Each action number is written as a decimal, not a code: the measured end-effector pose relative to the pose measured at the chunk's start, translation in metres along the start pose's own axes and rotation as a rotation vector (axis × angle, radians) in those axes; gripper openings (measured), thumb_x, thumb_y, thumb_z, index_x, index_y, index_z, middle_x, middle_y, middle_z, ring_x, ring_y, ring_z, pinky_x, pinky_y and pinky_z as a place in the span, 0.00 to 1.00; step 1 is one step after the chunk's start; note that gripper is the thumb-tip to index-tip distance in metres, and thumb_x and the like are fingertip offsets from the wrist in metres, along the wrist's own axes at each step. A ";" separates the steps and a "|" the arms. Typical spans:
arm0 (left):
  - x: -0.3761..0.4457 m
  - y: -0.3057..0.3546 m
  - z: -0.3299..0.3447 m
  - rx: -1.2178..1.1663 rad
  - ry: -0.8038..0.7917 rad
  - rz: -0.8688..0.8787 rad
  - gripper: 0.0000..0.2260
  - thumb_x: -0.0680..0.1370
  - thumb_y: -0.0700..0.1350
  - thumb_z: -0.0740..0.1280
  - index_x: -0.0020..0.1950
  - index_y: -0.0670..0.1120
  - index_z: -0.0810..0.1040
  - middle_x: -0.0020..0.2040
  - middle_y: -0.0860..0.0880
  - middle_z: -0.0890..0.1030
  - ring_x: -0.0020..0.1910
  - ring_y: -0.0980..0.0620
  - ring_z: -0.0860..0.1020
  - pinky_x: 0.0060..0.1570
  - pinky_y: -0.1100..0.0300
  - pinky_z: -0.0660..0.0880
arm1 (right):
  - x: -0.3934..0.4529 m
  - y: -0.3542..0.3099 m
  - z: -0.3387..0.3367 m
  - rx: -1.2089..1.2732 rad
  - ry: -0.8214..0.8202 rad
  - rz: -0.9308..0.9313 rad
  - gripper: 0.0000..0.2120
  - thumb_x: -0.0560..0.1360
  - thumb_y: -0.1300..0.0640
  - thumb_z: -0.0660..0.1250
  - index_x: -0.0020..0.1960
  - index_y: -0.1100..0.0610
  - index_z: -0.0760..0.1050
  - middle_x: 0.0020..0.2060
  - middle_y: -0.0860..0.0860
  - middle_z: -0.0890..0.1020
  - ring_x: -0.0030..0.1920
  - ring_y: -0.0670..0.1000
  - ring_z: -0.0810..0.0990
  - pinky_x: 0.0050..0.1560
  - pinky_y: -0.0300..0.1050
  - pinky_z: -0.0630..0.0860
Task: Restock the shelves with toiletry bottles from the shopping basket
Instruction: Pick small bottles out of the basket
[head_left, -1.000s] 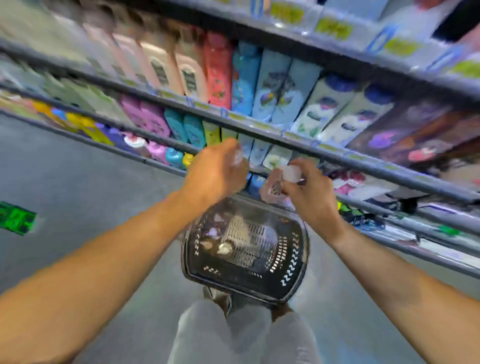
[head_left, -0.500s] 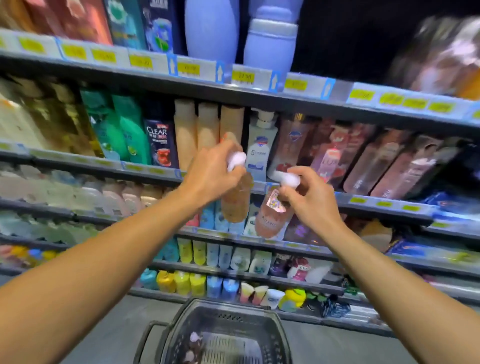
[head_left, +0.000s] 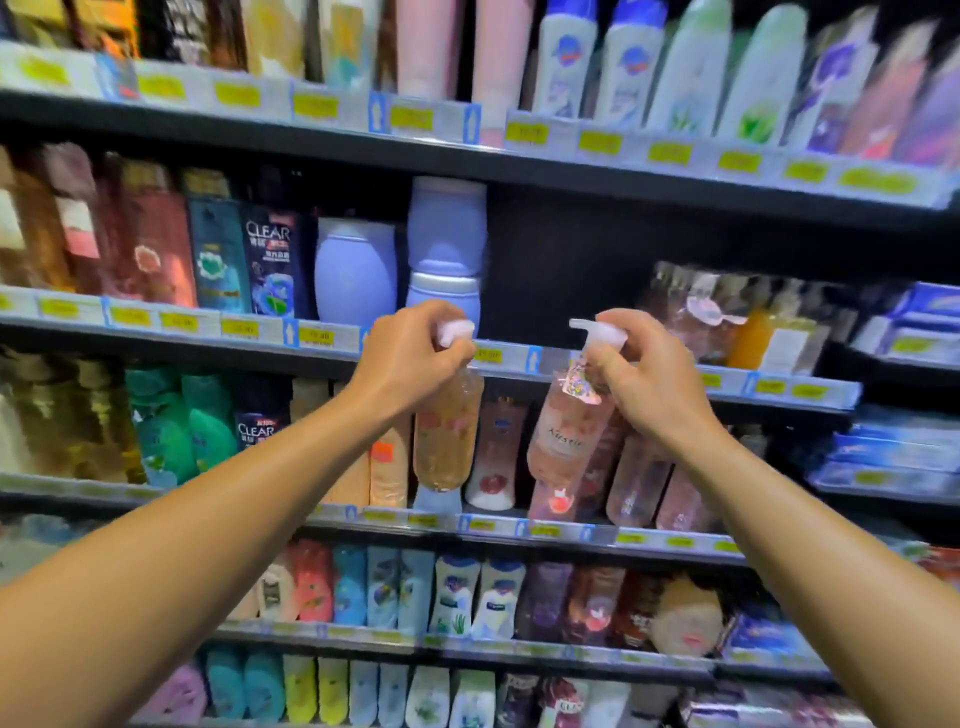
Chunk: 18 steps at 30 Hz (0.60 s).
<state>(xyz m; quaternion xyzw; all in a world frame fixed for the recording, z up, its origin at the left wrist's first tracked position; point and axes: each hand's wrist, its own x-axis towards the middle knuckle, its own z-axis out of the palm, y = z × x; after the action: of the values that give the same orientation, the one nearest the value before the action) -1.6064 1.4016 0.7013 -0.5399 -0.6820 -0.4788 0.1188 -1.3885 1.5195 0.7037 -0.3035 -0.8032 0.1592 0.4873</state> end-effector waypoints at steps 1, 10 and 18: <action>0.005 0.006 0.001 0.006 0.012 -0.006 0.14 0.73 0.49 0.71 0.57 0.50 0.81 0.53 0.47 0.84 0.53 0.45 0.80 0.54 0.51 0.76 | 0.008 -0.001 -0.009 -0.010 0.014 -0.020 0.13 0.75 0.54 0.68 0.59 0.50 0.76 0.47 0.41 0.79 0.43 0.40 0.76 0.41 0.22 0.66; 0.038 0.055 0.031 -0.035 0.056 -0.009 0.12 0.73 0.49 0.70 0.55 0.50 0.81 0.48 0.54 0.83 0.49 0.53 0.79 0.47 0.61 0.70 | 0.075 -0.002 -0.071 0.008 0.098 -0.124 0.13 0.76 0.54 0.67 0.60 0.51 0.77 0.47 0.47 0.82 0.48 0.49 0.80 0.50 0.43 0.75; 0.052 0.074 0.063 -0.019 0.039 -0.025 0.09 0.72 0.49 0.70 0.51 0.51 0.81 0.47 0.53 0.83 0.48 0.51 0.80 0.50 0.55 0.76 | 0.122 0.019 -0.082 0.036 0.079 -0.217 0.17 0.76 0.59 0.66 0.65 0.54 0.73 0.49 0.53 0.82 0.48 0.56 0.81 0.53 0.54 0.78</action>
<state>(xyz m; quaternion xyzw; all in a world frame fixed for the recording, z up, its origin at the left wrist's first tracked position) -1.5415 1.4798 0.7431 -0.5232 -0.6816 -0.4971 0.1209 -1.3518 1.6091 0.8152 -0.2120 -0.8085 0.1076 0.5383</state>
